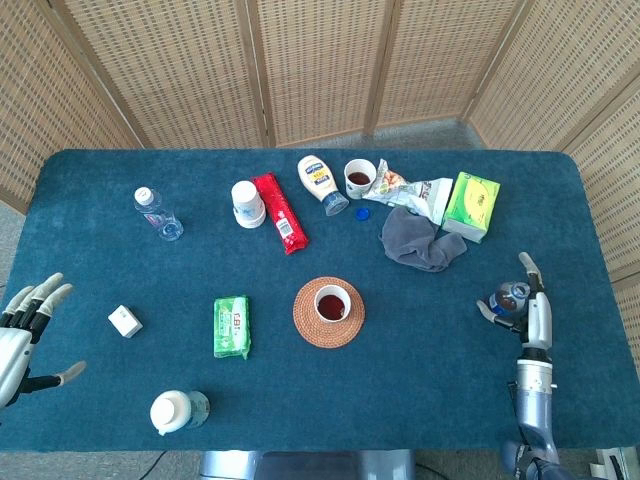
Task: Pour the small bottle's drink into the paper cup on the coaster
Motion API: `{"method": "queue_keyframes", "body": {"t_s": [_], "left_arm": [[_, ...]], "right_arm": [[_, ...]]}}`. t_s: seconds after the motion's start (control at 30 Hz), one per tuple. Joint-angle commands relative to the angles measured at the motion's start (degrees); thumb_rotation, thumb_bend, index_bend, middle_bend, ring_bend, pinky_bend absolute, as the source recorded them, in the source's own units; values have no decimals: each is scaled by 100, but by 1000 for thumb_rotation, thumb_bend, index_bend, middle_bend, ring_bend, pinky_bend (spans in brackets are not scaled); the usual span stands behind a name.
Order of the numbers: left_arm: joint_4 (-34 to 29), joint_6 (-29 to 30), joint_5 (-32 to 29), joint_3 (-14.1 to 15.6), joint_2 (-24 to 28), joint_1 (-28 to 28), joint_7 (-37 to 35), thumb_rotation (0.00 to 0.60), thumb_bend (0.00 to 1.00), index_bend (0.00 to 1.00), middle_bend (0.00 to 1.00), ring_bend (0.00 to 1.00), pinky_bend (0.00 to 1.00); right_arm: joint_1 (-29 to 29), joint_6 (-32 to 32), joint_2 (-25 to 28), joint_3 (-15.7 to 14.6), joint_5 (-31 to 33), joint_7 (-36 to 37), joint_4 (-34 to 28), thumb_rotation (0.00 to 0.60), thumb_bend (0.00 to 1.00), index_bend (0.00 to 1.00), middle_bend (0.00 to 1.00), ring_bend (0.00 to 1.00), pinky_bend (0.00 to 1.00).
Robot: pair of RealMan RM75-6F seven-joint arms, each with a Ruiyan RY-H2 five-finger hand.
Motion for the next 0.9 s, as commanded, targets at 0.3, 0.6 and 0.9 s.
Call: {"method": "queue_keyframes", "body": {"t_s": [0.3, 0.6, 0.9], "left_arm": [[5, 42, 42, 10, 21, 12, -59, 600, 114, 0, 0, 0, 0], [33, 135, 107, 23, 54, 44, -173, 600, 115, 0, 0, 0, 0], [49, 185, 167, 41, 85, 58, -277, 600, 114, 0, 0, 0, 0]], "right_arm": [[-155, 247, 468, -60, -88, -401, -809, 600, 0, 0, 0, 0, 0], [-346, 298, 886, -93, -54, -804, -1488, 600, 0, 0, 0, 0, 0], [-494, 465, 1325, -107, -99, -1166, -2185, 600, 0, 0, 0, 0, 0]]}}
